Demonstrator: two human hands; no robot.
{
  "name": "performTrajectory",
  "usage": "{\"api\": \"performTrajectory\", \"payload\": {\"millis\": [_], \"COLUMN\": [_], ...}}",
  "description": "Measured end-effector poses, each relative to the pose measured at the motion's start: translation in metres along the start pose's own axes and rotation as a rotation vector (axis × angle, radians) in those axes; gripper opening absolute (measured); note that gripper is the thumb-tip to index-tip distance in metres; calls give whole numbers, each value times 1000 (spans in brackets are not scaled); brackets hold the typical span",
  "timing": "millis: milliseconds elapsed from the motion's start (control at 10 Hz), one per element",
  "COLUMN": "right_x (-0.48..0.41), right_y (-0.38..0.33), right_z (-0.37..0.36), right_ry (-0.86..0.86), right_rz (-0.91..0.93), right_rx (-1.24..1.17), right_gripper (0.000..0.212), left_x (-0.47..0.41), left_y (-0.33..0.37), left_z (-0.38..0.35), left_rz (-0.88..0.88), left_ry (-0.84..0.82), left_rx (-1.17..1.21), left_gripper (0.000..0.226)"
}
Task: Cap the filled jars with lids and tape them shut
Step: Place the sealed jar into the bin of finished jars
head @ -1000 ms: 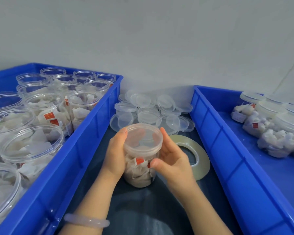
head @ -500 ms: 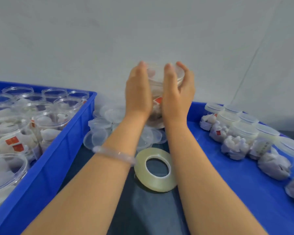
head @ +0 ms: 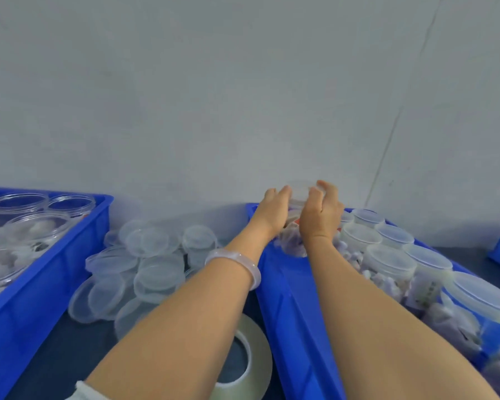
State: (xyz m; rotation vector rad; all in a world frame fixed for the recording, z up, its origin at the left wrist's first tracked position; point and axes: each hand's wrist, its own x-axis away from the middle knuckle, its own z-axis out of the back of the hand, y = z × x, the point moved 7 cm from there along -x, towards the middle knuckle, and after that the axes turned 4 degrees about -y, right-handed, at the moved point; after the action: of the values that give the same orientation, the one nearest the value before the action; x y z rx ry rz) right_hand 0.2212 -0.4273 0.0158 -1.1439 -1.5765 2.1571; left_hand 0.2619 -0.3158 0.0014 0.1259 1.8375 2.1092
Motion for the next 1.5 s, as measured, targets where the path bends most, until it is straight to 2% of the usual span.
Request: {"api": "performTrajectory", "payload": {"millis": [100, 200, 300, 400, 500, 600, 700, 800, 900, 1000, 1100, 1200, 1300, 1400, 1500], "right_x": [-14, -15, -12, -14, -17, -16, -9, -9, -7, 27, 96, 169, 234, 276, 288], "right_y": [31, 72, 87, 88, 90, 90, 91, 93, 60, 8, -45, -92, -124, -131, -127], "right_z": [-21, -39, -50, -60, -75, -84, -95, -92, -96, -136, -193, -240, -270, -287, -289], "right_ry": [-201, -357, -304, -245, -320, -425, -613, -652, -594, -722, -940, -1065, -1204, -1368, -1399], "right_rz": [-26, -155, -129, -106, -99, -81, -44, -49, 107, 346, 495, 570, 574, 486, 444], "right_rx": [94, 251, 323, 399, 295, 258, 459, 787, 892, 810, 611, 547, 476, 408, 449], "right_gripper": [39, 41, 40, 38, 38, 42, 51, 56, 50, 45, 46, 37, 22, 15, 35], "left_x": [-23, -36, -40, -46, -54, -46, -34, -14, 2, 23, 61, 104, 148, 186, 195], "left_y": [-33, -67, -83, -86, -88, -88, -92, -94, -84, -60, -38, -18, -15, -29, -42], "left_z": [1, 7, 9, 20, 17, 17, 16, 21, 52, 111, 174, 242, 304, 336, 343], "left_rz": [137, 276, 205, 107, 82, 117, 96, 115, 114, 104, 123, 151, 325, 536, 564], "left_ry": [8, -2, 71, 285, 237, 152, 111, 60, 77, 198, 316, 456, 491, 381, 242], "left_rx": [-343, -440, -264, -194, -198, -170, -32, -55, -149, -362, -640, -863, -1094, -1261, -1266], "left_gripper": [43, 43, 35, 27, 25, 50, 54, 56, 54, 53, 54, 42, 31, 22, 25]}}
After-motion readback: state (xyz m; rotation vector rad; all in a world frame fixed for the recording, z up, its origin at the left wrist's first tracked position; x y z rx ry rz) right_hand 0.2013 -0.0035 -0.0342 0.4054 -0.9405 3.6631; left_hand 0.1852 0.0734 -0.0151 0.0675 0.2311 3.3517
